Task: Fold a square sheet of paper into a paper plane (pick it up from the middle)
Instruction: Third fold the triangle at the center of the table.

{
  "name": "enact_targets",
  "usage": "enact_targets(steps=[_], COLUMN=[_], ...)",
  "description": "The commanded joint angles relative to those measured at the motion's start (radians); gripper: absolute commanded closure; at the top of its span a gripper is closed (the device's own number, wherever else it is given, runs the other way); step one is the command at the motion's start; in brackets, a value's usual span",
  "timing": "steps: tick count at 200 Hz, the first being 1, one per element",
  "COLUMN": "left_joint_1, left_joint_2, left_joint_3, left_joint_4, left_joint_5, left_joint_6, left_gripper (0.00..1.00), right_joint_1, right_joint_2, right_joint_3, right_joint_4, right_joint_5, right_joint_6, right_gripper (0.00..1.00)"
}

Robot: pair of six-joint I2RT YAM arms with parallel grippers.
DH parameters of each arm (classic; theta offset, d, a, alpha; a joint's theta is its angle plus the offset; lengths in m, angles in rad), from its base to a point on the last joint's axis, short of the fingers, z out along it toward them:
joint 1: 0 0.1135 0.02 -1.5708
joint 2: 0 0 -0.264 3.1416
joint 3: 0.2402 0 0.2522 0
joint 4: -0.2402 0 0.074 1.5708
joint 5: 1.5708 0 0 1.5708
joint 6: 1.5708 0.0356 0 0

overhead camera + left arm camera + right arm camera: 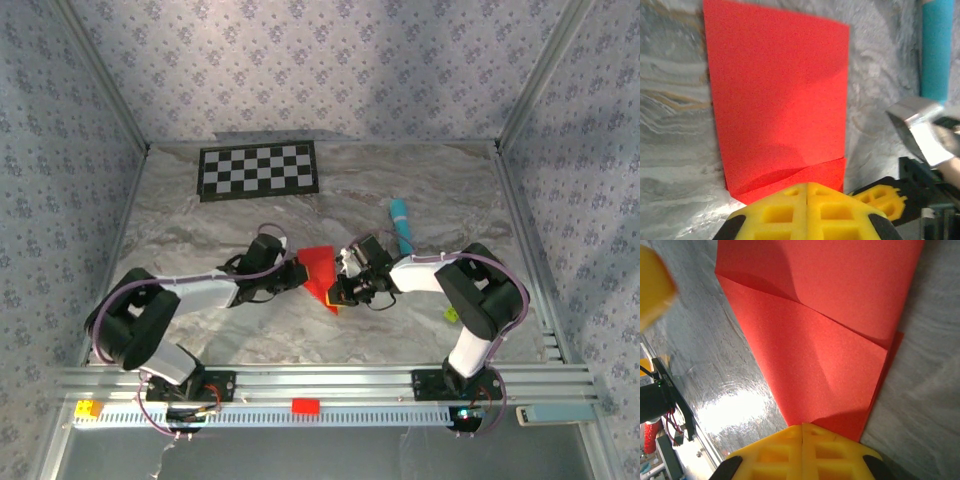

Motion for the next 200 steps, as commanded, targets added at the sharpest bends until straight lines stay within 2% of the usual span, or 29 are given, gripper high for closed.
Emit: enact_targets(steps=[1,34,88,123,151,172,200], left_joint_1=[-0.003,0.009,0.007,0.006,0.002,0.005,0.005], left_joint_2=[0.062,0.131,0.126,0.142,0.153,0.155,0.157], left_joint_3=[-0.002,0.023,-0.006,0.014,0.032,0.036,0.037], left_joint_4=[0.031,-0.074,-0.125,-0.136,-0.144,-0.159,-0.175], left_joint_5=[-0.008,-0.083,-0.08,-0.058,-0.049,-0.057,-0.069], left_joint_6=[-0.012,-0.015,-0.024,-0.015,-0.013,-0.01,-0.006], left_gripper=[0.98,1.0,1.0,1.0,1.0,1.0,1.0], right_joint_1=[-0.005,-0.008,0.011,0.058,0.068,0.066,0.056], right_joint_2=[0.041,0.012,-0.095,-0.005,0.098,0.12,0.07], right_joint_3=[-0.024,-0.017,0.072,0.165,0.222,0.188,0.102], right_joint_4=[-0.138,-0.133,-0.181,-0.201,-0.232,-0.224,-0.187], right_joint_5=[0.07,0.052,0.005,-0.027,0.0,0.013,-0.004], right_joint_6=[-0.024,-0.032,-0.068,-0.094,-0.108,-0.108,-0.107], right_gripper=[1.0,1.0,0.99,0.97,0.94,0.93,0.91])
